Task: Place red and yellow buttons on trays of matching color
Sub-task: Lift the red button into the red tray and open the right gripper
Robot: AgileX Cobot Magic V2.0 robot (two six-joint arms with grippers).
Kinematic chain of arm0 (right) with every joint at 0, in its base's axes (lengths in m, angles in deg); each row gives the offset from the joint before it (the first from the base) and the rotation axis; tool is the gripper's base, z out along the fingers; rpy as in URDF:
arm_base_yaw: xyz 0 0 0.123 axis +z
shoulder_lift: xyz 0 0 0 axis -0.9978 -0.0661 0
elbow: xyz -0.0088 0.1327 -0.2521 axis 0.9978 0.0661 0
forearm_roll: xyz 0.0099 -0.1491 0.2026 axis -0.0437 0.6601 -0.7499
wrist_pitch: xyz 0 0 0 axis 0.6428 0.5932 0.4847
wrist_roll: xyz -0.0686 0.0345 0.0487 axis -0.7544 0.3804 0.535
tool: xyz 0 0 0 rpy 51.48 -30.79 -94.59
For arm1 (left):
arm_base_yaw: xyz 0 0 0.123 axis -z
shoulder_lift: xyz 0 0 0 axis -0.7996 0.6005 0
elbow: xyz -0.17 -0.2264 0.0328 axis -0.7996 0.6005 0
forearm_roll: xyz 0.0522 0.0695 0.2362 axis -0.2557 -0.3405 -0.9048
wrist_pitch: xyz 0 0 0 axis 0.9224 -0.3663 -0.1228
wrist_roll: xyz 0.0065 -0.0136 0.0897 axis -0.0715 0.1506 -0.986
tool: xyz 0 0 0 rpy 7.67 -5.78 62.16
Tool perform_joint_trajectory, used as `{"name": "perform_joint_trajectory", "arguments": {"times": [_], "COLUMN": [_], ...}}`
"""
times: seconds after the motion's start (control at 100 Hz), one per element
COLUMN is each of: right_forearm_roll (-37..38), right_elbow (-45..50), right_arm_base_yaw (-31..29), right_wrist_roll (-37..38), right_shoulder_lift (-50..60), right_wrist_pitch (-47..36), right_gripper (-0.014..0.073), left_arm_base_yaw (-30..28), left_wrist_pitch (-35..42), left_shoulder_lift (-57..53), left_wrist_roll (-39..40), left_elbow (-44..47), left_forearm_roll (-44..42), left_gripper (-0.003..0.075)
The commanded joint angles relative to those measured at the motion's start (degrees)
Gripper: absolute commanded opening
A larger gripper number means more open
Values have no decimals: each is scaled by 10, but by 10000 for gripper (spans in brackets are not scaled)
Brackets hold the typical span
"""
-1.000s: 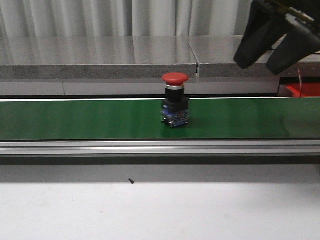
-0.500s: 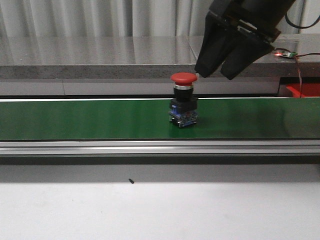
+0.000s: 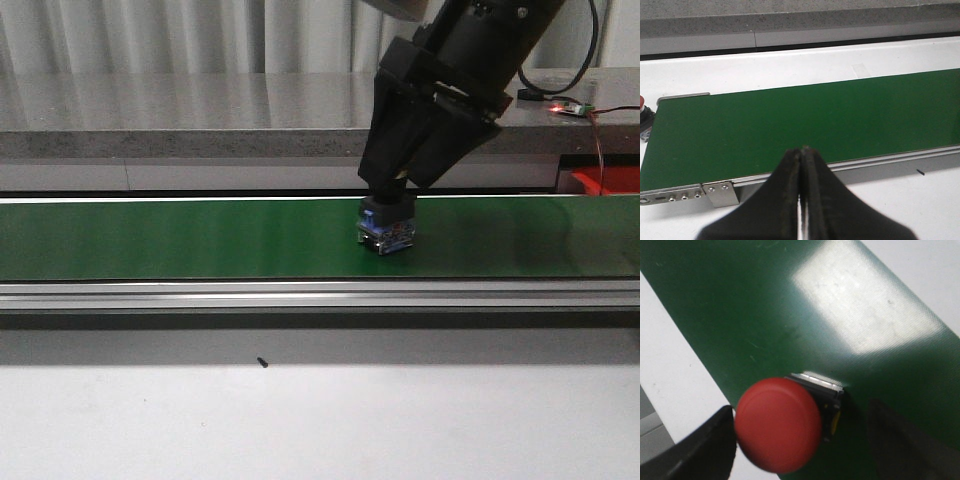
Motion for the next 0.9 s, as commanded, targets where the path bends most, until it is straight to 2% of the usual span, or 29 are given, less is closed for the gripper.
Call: {"name": "perform_joint_trajectory", "arguments": {"times": [0.0, 0.16, 0.26, 0.57, 0.71, 0.89], "right_forearm_roll": [-28, -32, -32, -32, -32, -32], "right_elbow": [-19, -19, -19, -19, -19, -19], "right_arm_base_yaw": [0, 0, 0, -16, -49, -122], "right_wrist_roll": [-9, -9, -9, -7, -1, 19], "right_shoulder_lift": [25, 25, 25, 55, 83, 112], "right_wrist_pitch": [-13, -27, -32, -40, -40, -40], "right_gripper": [465, 281, 221, 218, 218, 218], "left_arm_base_yaw": [4, 4, 4, 4, 4, 4], "left_wrist_pitch": [40, 40, 40, 40, 40, 40], "left_shoulder_lift": [2, 2, 2, 2, 2, 2], "left_wrist_roll": [4, 4, 4, 4, 4, 4], "left_elbow": [-15, -15, -15, -15, -15, -15], "left_forearm_roll": [16, 16, 16, 16, 16, 16], "left_gripper": [-19, -19, -19, -19, -19, -19]}}
